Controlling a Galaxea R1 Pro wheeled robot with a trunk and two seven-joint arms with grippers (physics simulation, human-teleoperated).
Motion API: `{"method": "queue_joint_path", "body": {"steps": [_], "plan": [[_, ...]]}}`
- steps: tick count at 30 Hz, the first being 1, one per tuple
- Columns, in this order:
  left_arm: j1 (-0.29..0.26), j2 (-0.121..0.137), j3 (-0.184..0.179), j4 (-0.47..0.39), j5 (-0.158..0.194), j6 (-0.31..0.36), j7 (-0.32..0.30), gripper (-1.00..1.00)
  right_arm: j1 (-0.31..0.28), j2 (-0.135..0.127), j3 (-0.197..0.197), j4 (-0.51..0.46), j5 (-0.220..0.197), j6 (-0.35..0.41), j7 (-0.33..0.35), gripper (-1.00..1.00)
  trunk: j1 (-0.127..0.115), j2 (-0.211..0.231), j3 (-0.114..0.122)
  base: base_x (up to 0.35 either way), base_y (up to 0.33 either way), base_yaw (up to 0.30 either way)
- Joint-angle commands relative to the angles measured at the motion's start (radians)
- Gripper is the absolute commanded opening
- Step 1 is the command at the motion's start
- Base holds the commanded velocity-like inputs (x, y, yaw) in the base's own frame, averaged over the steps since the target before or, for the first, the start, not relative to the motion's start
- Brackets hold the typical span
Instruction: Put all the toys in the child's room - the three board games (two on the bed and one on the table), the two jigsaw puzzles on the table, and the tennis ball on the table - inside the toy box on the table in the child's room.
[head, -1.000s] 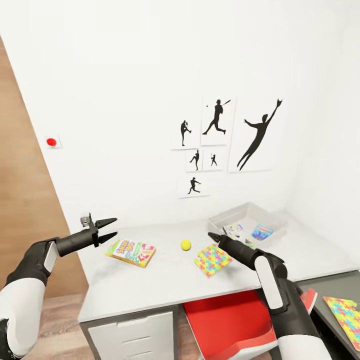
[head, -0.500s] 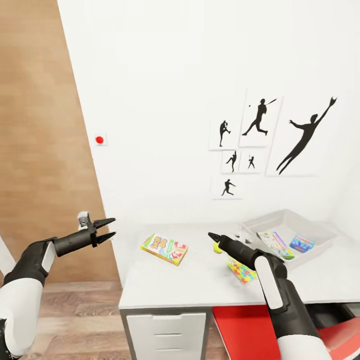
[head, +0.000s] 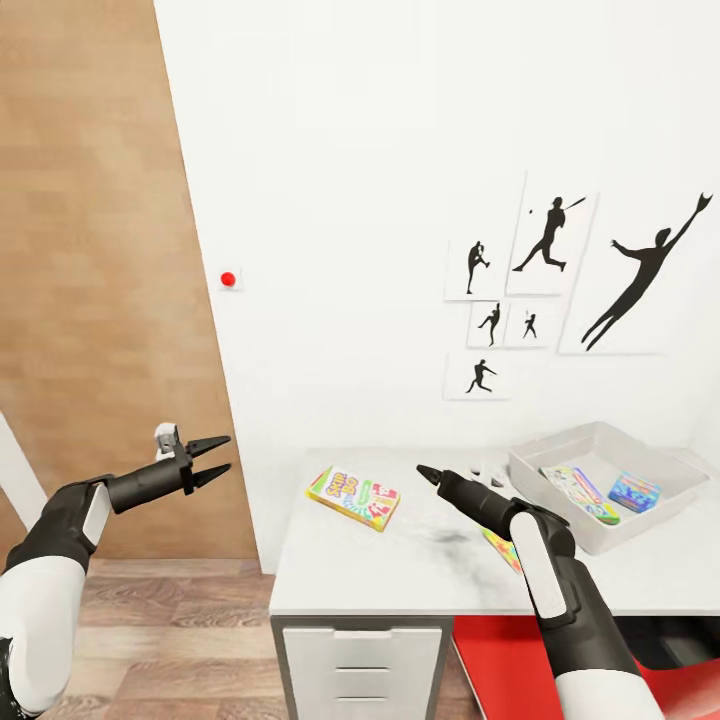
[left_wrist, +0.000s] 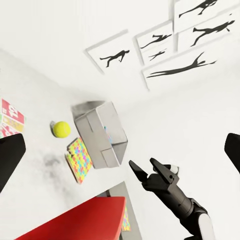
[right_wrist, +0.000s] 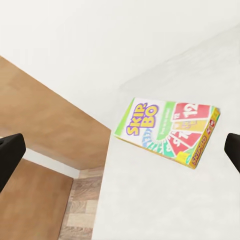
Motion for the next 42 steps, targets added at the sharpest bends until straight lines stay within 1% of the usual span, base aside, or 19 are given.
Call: {"method": "queue_joint_path", "body": {"steps": [1,10,27,39,42], "plan": [[0.000,0.000,0.001,0.000,0.000,0.010,-0.003,1.00,0.000,0.001,-0.004,0.000,0.003,0.006,0.007,1.00,0.000,-0.001,0.000,0.000,0.062,0.002],[0.000,0.001,0.003,0.001,0.000,0.010,-0.002,1.00,0.000,0.002,-0.003,-0.002,0.001,0.007,0.007,1.00,0.000,-0.001,0.000,0.000,0.179,0.001],[0.000,0.002,0.003,0.002,0.000,0.010,-0.002,1.00,0.000,0.003,-0.003,-0.006,0.003,0.008,0.003,1.00,0.000,-0.001,0.000,0.000,0.074,0.000],[0.000,0.002,0.003,0.002,0.000,0.010,-0.001,1.00,0.000,0.003,0.000,-0.011,0.006,0.008,-0.010,1.00,0.000,-0.001,0.000,0.000,0.114,0.000],[0.000,0.003,0.004,0.002,0.000,0.010,-0.001,1.00,-0.001,0.004,0.000,-0.009,0.007,0.013,-0.037,1.00,0.000,-0.001,0.000,0.000,0.026,0.000]]}}
